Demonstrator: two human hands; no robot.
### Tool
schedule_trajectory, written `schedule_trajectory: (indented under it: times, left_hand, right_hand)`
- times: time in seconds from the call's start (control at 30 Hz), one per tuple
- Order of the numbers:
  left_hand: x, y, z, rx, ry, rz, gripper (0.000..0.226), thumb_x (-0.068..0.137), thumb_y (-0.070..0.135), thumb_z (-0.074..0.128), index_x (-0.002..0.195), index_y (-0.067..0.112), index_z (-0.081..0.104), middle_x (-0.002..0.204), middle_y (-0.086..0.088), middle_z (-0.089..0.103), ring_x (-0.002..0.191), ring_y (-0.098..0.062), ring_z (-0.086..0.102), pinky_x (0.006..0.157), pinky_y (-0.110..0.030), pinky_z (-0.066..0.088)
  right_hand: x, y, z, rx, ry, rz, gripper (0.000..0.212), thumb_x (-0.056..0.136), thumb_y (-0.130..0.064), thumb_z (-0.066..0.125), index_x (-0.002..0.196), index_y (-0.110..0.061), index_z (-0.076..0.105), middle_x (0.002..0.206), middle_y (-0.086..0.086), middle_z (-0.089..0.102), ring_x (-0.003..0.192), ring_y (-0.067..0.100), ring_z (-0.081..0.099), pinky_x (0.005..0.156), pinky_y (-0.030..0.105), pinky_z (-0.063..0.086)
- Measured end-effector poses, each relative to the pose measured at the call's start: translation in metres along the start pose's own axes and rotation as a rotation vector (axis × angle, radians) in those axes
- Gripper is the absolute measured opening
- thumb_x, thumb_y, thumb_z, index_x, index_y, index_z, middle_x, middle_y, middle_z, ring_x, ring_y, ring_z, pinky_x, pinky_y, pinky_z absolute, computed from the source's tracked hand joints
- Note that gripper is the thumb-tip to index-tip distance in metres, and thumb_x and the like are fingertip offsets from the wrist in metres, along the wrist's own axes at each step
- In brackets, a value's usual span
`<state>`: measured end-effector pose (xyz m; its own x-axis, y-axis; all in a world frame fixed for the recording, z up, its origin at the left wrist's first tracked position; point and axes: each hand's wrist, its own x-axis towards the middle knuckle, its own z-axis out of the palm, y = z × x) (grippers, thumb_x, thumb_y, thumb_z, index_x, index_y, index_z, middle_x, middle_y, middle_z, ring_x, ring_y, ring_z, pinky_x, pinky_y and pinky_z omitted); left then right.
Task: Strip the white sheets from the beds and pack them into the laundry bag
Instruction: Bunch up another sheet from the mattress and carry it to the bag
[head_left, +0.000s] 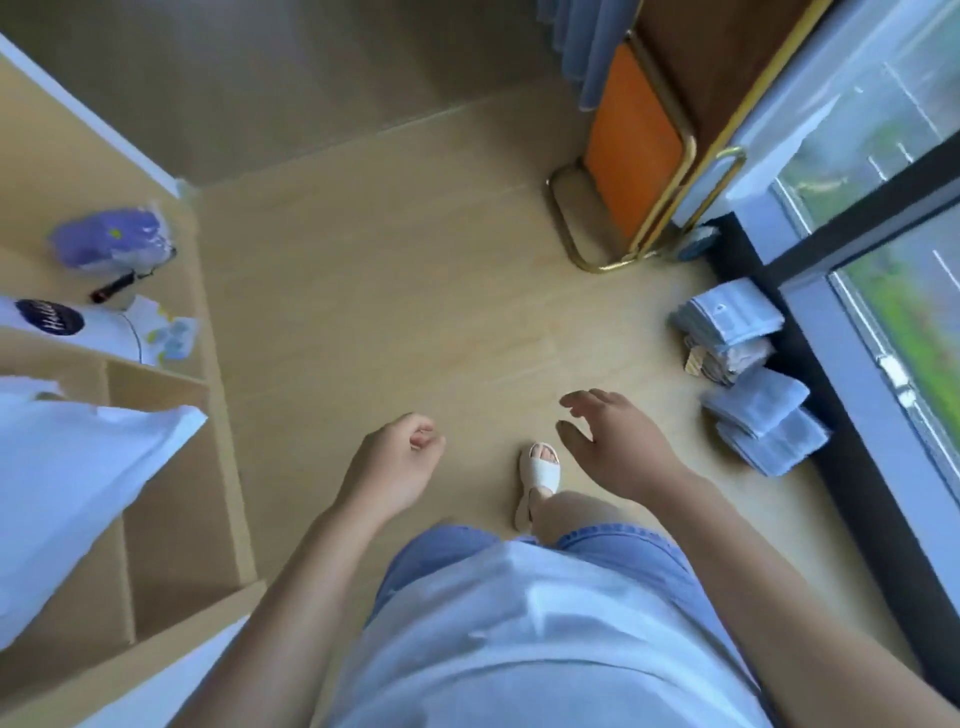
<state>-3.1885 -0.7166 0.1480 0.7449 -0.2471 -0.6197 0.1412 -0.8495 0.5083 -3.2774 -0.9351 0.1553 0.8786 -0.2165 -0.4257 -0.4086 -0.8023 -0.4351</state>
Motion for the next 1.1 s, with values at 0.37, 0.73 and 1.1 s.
schedule_trajectory:
  times: [0.37, 0.73, 1.1]
  left_hand:
    - [0.13, 0.047, -0.12, -0.251, 0.218, -0.21, 0.02, 0.094, 0.03, 0.054, 0.11, 0.022, 0.063, 0.101, 0.009, 0.061, 0.101, -0.014, 0.059, 0.09, -0.03, 0.046]
    - [0.342, 0.073, -0.342, -0.087, 0.123, -0.091, 0.035, 0.095, 0.033, 0.053, 0.126, 0.017, 0.057, 0.114, 0.001, 0.063, 0.104, -0.02, 0.06, 0.088, -0.03, 0.048]
    - [0.554, 0.1, -0.506, -0.036, 0.279, -0.198, 0.032, 0.094, 0.034, 0.054, 0.123, 0.021, 0.058, 0.112, 0.002, 0.067, 0.11, -0.02, 0.058, 0.093, -0.031, 0.043]
  right_hand:
    - [0.244, -0.084, -0.105, -0.119, -0.09, -0.269, 0.033, 0.095, -0.024, 0.052, 0.123, -0.01, 0.059, 0.115, 0.005, 0.065, 0.109, 0.022, 0.056, 0.08, 0.029, 0.044]
    - [0.482, -0.247, -0.167, -0.142, -0.108, -0.281, 0.034, 0.096, -0.027, 0.05, 0.127, -0.014, 0.057, 0.12, 0.004, 0.063, 0.106, 0.021, 0.059, 0.077, 0.026, 0.042]
    - [0.746, -0.36, -0.22, -0.165, -0.183, -0.31, 0.032, 0.098, -0.026, 0.044, 0.125, -0.014, 0.054, 0.123, 0.0, 0.06, 0.112, 0.018, 0.053, 0.085, 0.026, 0.04]
